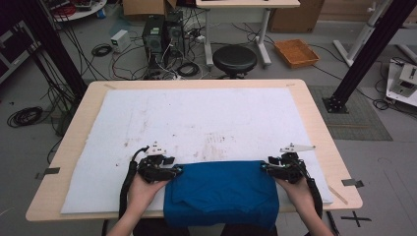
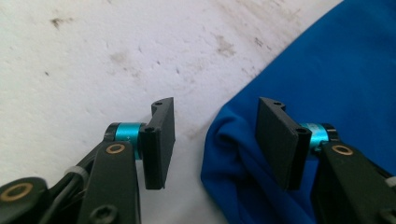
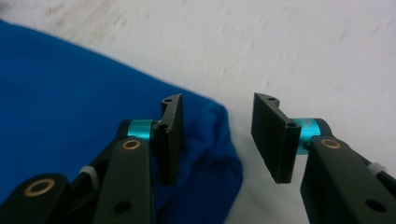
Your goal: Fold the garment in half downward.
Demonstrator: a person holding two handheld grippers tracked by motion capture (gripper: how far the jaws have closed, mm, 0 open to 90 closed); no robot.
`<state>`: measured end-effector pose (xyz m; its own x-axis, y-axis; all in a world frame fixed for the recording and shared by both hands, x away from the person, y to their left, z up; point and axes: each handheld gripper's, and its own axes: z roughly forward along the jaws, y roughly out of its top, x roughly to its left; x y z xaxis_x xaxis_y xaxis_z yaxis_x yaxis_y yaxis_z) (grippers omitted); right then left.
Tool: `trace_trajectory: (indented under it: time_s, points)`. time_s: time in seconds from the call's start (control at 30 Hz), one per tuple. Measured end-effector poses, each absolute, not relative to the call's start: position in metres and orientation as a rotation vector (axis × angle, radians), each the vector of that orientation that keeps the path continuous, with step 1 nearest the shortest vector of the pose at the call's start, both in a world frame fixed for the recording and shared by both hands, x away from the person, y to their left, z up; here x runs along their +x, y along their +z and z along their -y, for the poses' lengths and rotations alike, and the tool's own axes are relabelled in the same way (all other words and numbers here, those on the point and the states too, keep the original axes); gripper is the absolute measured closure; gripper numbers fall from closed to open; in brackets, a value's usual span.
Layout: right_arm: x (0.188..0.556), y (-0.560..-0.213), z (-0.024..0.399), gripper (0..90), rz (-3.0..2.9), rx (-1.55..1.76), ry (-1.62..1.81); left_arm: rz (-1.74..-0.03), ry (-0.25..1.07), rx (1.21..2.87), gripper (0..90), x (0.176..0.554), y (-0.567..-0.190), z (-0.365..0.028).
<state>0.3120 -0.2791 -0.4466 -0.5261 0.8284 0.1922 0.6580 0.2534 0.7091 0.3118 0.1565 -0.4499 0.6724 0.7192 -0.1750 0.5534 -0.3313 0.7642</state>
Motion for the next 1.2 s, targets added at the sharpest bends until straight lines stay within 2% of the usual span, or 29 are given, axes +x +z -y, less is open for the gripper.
trace_trajectory:
  time_s: [0.07, 0.1, 0.17, 0.27, 0.43, 0.63, 0.8, 1.13, 1.2]
  points:
    - [0.310, -0.448, 0.280, 62.8, -2.297, 1.382, 1.135, -0.961, 0.228, 2.033, 59.9, 0.310, -0.450, -0.156]
    - [0.310, -0.448, 0.281, 70.6, -2.318, 1.371, 1.145, -0.955, 0.237, 2.040, 64.7, 0.309, -0.451, -0.155]
    - [0.308, -0.447, 0.279, 79.2, -2.334, 1.346, 1.152, -0.936, 0.222, 2.044, 76.3, 0.308, -0.451, -0.154]
    - [0.308, -0.444, 0.276, 83.8, -2.332, 1.279, 1.139, -0.925, 0.232, 2.048, 82.6, 0.309, -0.450, -0.154]
    - [0.324, -0.438, 0.276, 84.3, -2.294, 1.256, 1.191, -0.926, 0.283, 2.034, 83.8, 0.326, -0.444, -0.159]
    - [0.364, -0.429, 0.269, 84.3, -2.243, 1.249, 1.176, -0.918, 0.382, 2.052, 83.9, 0.371, -0.434, -0.159]
    - [0.399, -0.424, 0.263, 84.2, -2.222, 1.281, 1.137, -0.949, 0.381, 2.051, 83.8, 0.403, -0.433, -0.158]
    - [0.422, -0.432, 0.260, 83.5, -2.204, 1.324, 1.070, -0.945, 0.394, 2.027, 83.6, 0.421, -0.438, -0.156]
    - [0.421, -0.432, 0.260, 80.3, -2.195, 1.320, 1.071, -0.942, 0.398, 2.026, 82.2, 0.419, -0.436, -0.156]
